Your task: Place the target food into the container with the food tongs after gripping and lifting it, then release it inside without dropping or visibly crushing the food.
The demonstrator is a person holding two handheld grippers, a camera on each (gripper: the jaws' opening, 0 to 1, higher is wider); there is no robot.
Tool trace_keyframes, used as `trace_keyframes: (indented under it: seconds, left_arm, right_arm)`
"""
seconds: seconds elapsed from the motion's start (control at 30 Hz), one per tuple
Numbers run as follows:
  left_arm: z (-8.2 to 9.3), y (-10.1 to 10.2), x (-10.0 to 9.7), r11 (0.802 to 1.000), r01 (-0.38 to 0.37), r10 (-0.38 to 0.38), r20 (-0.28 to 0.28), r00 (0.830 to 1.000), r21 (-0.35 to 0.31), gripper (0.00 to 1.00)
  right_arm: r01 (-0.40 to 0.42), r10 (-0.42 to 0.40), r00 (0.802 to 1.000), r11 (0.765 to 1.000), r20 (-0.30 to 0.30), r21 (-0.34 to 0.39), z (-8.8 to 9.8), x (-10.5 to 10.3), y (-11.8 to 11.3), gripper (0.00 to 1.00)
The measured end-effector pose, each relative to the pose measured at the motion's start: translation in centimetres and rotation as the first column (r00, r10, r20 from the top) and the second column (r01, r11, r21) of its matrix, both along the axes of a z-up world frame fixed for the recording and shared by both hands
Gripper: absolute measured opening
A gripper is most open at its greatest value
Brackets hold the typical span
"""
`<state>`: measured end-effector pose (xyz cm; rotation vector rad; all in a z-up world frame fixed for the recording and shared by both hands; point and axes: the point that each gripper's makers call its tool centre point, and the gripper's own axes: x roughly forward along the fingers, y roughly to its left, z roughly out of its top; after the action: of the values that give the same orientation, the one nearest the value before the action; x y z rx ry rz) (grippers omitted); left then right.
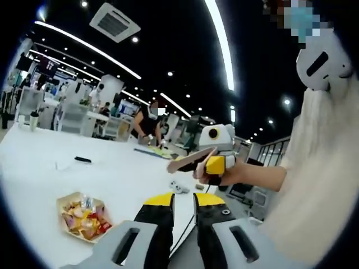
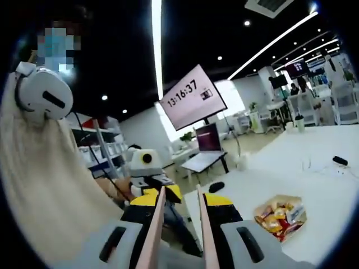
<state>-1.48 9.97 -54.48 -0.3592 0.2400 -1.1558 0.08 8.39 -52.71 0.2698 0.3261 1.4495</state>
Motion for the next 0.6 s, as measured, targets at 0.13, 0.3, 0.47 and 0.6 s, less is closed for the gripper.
trace_keyframes:
  seconds: [0.13,0.3,0.47,0.6]
  left_arm:
    - [1.3,-0.7,-0.6,0.999,0.037,-0.037,0.034,0.999,-0.008,0.09]
    - [1.7,-0.8,-1.0,0.999,0.051,-0.050,0.047,0.998,-0.012,0.07]
    - [2.1,-0.5,-1.4,0.998,0.049,-0.047,0.046,0.998,-0.032,0.05]
    - [2.7,-0.4,-1.4,0.997,0.048,-0.045,0.044,0.998,-0.066,0.03]
  right_arm:
    - [-0.027,0.027,1.000,1.000,0.007,-0.010,-0.1,-0.4,0.5,0.29]
    - [-0.044,0.044,0.999,0.999,0.004,-0.007,-0.2,-0.8,0.8,0.29]
    - [-0.071,0.071,0.997,0.997,-0.005,0.000,-0.1,-1.5,1.1,0.29]
    - [-0.087,0.087,0.996,0.996,-0.005,0.003,0.0,-1.9,1.2,0.29]
